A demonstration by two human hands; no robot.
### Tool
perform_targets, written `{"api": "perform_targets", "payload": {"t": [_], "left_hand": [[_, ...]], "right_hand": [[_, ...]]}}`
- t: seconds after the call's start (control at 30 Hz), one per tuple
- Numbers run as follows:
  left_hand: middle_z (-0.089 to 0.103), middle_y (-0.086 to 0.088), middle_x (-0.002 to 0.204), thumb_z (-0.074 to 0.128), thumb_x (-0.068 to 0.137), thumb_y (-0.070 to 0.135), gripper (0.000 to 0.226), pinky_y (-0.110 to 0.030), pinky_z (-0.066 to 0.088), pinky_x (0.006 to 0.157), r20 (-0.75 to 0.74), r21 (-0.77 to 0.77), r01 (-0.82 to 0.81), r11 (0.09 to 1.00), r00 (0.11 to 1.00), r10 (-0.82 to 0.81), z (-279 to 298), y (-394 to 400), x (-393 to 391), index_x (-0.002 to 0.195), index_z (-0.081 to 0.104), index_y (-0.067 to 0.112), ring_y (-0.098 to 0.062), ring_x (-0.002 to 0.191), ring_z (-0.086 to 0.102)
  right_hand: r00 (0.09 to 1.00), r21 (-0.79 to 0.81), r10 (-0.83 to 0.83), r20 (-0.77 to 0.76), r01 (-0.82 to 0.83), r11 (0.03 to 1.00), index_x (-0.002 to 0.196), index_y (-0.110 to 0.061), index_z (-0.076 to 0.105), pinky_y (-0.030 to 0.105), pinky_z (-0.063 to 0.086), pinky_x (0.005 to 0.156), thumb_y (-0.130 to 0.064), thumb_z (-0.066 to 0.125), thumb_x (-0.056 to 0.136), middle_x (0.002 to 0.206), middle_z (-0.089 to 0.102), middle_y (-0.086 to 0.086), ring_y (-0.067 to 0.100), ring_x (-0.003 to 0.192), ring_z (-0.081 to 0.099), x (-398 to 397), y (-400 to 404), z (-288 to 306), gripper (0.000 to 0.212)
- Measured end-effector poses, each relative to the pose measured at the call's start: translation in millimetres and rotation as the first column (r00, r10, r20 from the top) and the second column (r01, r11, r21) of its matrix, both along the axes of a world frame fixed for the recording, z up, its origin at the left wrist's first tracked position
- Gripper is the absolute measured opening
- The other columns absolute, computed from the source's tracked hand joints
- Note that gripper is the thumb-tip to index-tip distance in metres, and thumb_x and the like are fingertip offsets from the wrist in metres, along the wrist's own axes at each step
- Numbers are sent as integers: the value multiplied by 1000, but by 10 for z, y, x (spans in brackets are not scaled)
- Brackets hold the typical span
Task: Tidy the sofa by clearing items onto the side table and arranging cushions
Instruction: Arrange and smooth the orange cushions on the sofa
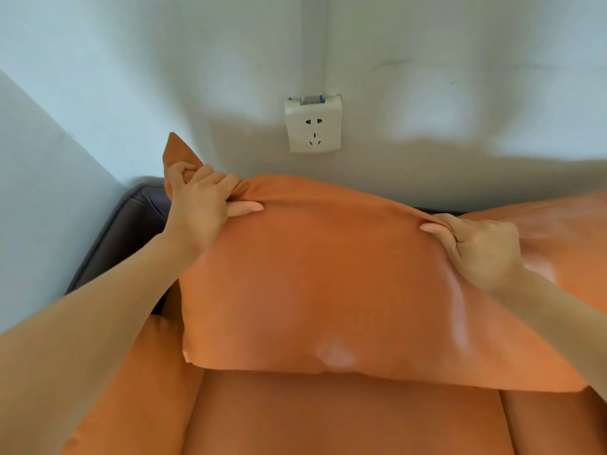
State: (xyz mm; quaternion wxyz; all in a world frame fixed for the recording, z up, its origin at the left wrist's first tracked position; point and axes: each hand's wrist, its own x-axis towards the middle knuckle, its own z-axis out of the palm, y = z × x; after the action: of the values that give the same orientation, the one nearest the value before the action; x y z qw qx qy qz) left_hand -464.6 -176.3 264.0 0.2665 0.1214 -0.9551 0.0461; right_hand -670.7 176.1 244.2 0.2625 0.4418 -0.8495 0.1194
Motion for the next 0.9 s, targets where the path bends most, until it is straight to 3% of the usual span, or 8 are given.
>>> {"api": "perform_targets", "payload": {"t": [0.2,0.33,0.43,0.57,0.67,0.77,0.9], "left_hand": [[50,-3,60,38,92,65,62,-42,25,92,-160,-152,78,985,982,-103,297,-171,-249,75,60,8,-23,69,47],[52,-4,61,40,92,64,63,-37,23,93,-180,-187,82,979,977,-117,494,-401,-323,76,61,7,-21,71,45],[53,-7,62,38,91,66,67,-31,19,91,-112,-145,40,989,992,-56,387,-604,-93,75,62,5,-26,68,51],[66,-12,77,38,93,63,65,-48,28,97,9,-125,-57,990,998,58,-61,-769,432,89,67,5,-32,76,61],[68,-16,102,40,93,60,62,-60,26,105,151,-86,-111,990,981,123,-363,-748,694,107,65,5,-36,99,63],[57,-15,132,32,92,62,71,-67,15,110,332,9,-182,983,928,169,-559,-652,815,130,55,7,-33,127,50],[40,-14,150,29,91,61,78,-72,21,105,394,124,-262,957,898,195,-676,-574,859,145,38,6,-31,142,29]], "right_hand": [[996,-41,-82,-40,80,996,89,-12,75,25,31,43,-49,29,103,52,63,11,34,41,57,64,43,259,61],[996,-102,-77,-39,73,992,91,-12,75,25,28,46,-48,30,103,56,65,12,34,42,58,169,-117,384,59],[998,-93,-33,-49,29,995,93,-16,75,26,36,42,-49,31,102,63,69,9,32,45,61,277,-391,266,56],[996,-91,32,-80,-40,995,92,-17,77,26,40,40,-53,28,101,60,68,4,26,44,60,478,-777,-84,61],[997,-96,69,-34,-72,993,93,-15,77,26,44,44,-52,29,101,64,70,2,24,48,63,666,-884,-375,61],[994,-78,91,53,-87,993,95,-12,77,28,49,54,-51,32,101,77,74,2,22,60,69,796,-931,-582,59],[990,-68,100,103,-93,993,103,-12,75,35,56,69,-45,43,99,101,74,3,21,80,72,829,-1003,-666,46]]}}
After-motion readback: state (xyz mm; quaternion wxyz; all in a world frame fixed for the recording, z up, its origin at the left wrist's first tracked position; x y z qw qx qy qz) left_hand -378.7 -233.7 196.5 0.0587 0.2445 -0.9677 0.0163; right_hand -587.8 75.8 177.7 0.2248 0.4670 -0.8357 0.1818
